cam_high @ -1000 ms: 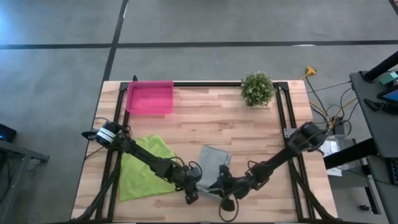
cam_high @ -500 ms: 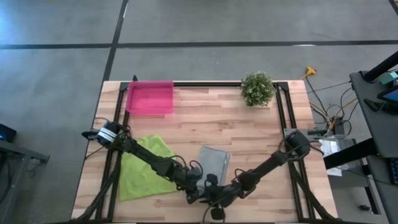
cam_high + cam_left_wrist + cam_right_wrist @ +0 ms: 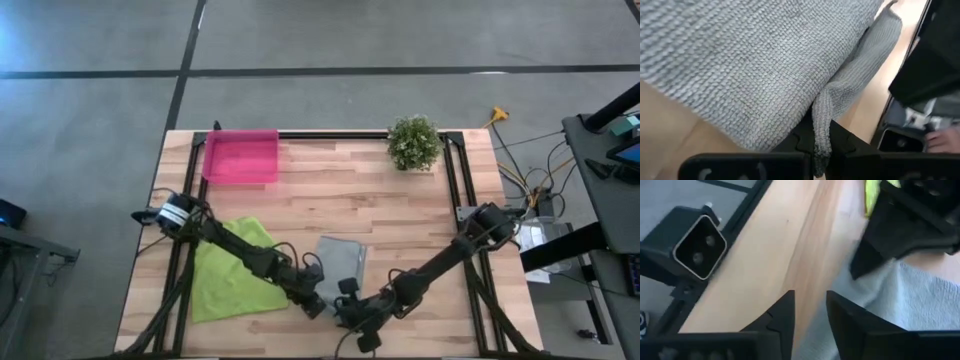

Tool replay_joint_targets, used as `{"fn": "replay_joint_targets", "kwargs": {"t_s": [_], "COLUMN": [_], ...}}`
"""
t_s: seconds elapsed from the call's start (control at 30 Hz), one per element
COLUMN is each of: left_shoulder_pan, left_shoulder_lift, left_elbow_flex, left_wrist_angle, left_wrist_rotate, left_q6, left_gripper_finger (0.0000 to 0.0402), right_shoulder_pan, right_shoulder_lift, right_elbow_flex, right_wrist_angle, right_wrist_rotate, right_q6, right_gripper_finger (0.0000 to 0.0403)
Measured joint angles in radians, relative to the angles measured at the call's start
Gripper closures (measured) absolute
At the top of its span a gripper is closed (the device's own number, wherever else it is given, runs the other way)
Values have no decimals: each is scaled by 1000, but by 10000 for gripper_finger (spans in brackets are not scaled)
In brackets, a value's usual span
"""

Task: Roll microfiber towels into tight, uniform cylinder then place into a basket
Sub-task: Roll the blue microfiber cloth

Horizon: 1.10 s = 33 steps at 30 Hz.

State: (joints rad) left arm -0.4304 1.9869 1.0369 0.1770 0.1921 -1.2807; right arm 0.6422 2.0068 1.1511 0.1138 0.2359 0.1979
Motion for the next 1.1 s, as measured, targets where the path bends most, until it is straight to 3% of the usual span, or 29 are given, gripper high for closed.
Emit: {"fn": "replay_joint_targets", "kwargs": {"t_s": [0.23, 0.37, 0.53, 0.9, 1.1], "left_shoulder_pan": [20, 28, 41, 88, 105], "left_shoulder_lift": [-1, -1, -2, -7, -7], "left_elbow_flex": [-16, -18, -19, -33, -64], "left_wrist_angle": [39, 69, 96, 234, 324], "left_wrist_rotate": [43, 66, 85, 149, 211], "left_q6": [-44, -70, -124, -266, -291], "left_gripper_finger": [401, 401, 401, 401, 401], "right_shoulder_pan": [20, 26, 25, 42, 83], "right_shoulder_lift": [-4, -2, -2, -7, -75], "right_elbow_flex": [-19, -32, -53, -59, -61], "right_wrist_angle": [-2, -6, -5, -8, -105], "right_wrist_rotate": [3, 80, 189, 212, 211], "right_q6": [-25, -77, -105, -105, -73], "right_gripper_finger": [230, 213, 218, 245, 254]}}
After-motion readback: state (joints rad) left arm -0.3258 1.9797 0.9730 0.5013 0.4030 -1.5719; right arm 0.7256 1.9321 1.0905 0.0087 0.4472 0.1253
